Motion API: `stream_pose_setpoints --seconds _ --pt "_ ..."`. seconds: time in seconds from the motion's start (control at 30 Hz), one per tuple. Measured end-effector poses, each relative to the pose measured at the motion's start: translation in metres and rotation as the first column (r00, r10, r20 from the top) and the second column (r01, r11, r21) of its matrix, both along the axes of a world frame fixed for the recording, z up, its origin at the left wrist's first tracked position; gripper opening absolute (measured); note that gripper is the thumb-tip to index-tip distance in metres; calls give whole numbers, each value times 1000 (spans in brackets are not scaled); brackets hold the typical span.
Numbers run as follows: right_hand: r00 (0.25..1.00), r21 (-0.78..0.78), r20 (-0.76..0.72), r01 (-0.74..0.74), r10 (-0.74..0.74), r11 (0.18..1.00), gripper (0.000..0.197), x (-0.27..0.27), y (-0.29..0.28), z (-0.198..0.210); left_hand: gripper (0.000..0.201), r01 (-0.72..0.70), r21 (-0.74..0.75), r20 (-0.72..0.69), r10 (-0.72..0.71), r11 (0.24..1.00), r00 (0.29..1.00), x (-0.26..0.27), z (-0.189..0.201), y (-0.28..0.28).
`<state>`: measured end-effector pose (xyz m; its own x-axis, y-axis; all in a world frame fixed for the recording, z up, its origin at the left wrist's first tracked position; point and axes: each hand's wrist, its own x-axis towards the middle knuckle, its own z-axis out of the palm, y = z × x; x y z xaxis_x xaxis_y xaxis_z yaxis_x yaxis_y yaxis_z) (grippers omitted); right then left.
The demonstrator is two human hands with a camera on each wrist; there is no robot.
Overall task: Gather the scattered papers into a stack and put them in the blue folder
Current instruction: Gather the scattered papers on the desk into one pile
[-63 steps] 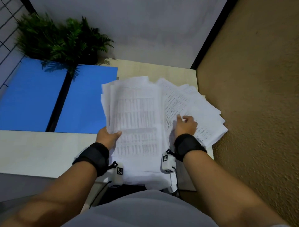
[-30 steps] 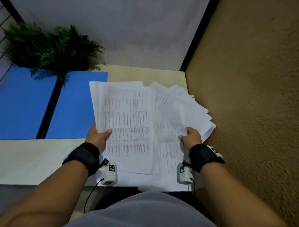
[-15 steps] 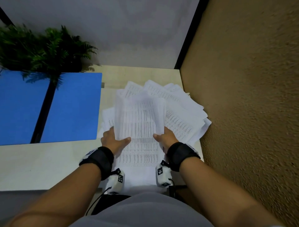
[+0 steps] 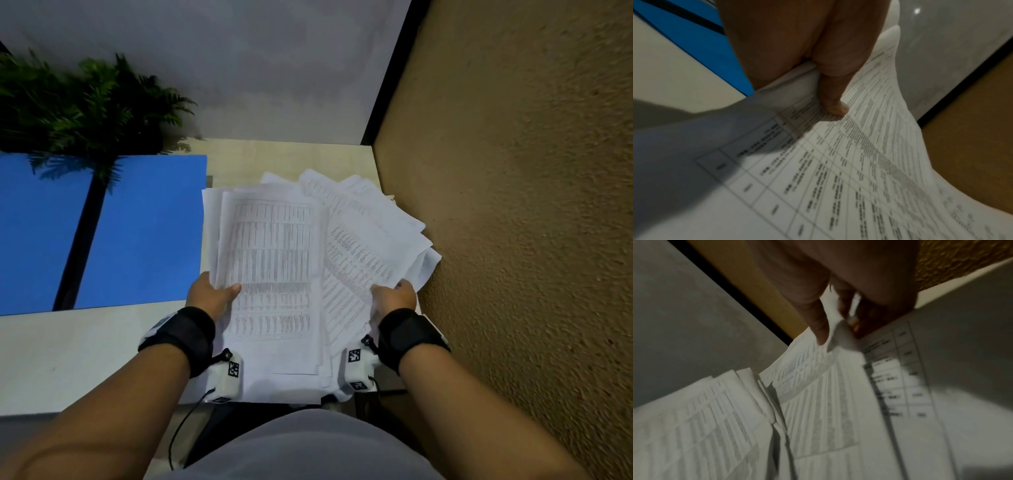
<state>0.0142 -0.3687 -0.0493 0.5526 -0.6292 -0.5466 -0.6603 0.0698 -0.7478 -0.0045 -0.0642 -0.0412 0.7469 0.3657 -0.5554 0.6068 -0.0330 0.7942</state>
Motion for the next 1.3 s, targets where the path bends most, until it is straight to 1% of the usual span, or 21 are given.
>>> stream_pose_setpoints --seconds 0.07,0.1,0.2,0.3,0.4,0.5,0.57,0.6,0.67,0.73,0.77,0.8,0.87,0.93,0.97,1.0,1.03,1.07,1.13,1.23,1.3 --pt "992 -132 86 -76 88 988 39 3 0 2 36 102 57 -5 -102 993 995 4 2 0" --pt "986 -150 130 -82 102 985 35 6 2 5 33 138 57 -11 -138 989 990 6 3 1" --pt "972 -69 200 -116 128 991 34 15 5 16 23 222 51 -53 -220 974 974 9 1 0" --pt "975 11 176 -142 137 990 43 32 8 19 19 219 21 -58 -217 976 974 8 -5 1" --pt "976 62 99 -200 194 978 46 49 21 26 17 200 -20 -70 -201 980 977 4 -7 0" --pt "964 158 20 -266 266 951 61 62 37 25 17 146 -121 -75 -156 982 985 0 -8 -3" --pt "946 176 -79 -298 315 938 57 64 45 24 16 145 -157 -81 -159 977 984 -2 -9 -3" --pt "929 144 -125 -329 347 933 53 64 46 21 15 140 -170 -81 -155 975 985 -2 -9 -1" --pt "929 100 -134 -332 344 938 53 62 45 22 22 122 -157 -74 -135 980 988 -2 -9 4" --pt "956 156 -141 -236 258 959 59 57 39 31 30 71 -193 -61 -84 979 995 -1 -6 10" --pt "953 157 -152 -237 261 959 60 58 35 32 34 43 -235 -61 -59 971 996 -2 -6 14" --pt "956 158 -117 -251 270 955 59 58 31 32 38 29 -281 -52 -45 959 998 -2 -4 17" --pt "933 114 -25 -353 358 929 61 52 23 40 49 28 -340 -22 -38 940 999 -1 -4 20" --pt "903 134 -31 -421 428 897 55 41 24 44 73 43 -345 -13 -50 938 999 1 -3 17" --pt "890 191 -23 -443 456 876 36 37 29 45 81 48 -341 -17 -58 939 998 3 -6 15" --pt "882 211 -28 -454 470 866 26 33 34 43 81 69 -333 -14 -78 941 997 5 -2 10" --pt "866 191 -58 -479 496 857 12 30 41 40 79 87 -320 -15 -97 943 995 7 1 5" --pt "860 145 -82 -489 503 860 6 27 45 36 82 88 -303 -37 -104 949 994 7 1 0" --pt "884 76 -81 -454 460 888 8 24 52 26 84 70 -285 -69 -93 956 993 5 -1 -5" --pt "939 15 -46 -340 340 940 15 20 53 21 65 64 -311 -28 -77 948 997 3 -5 -6" --pt "933 6 -58 -356 356 934 6 19 55 18 81 64 -305 -57 -85 950 995 1 -9 -7"
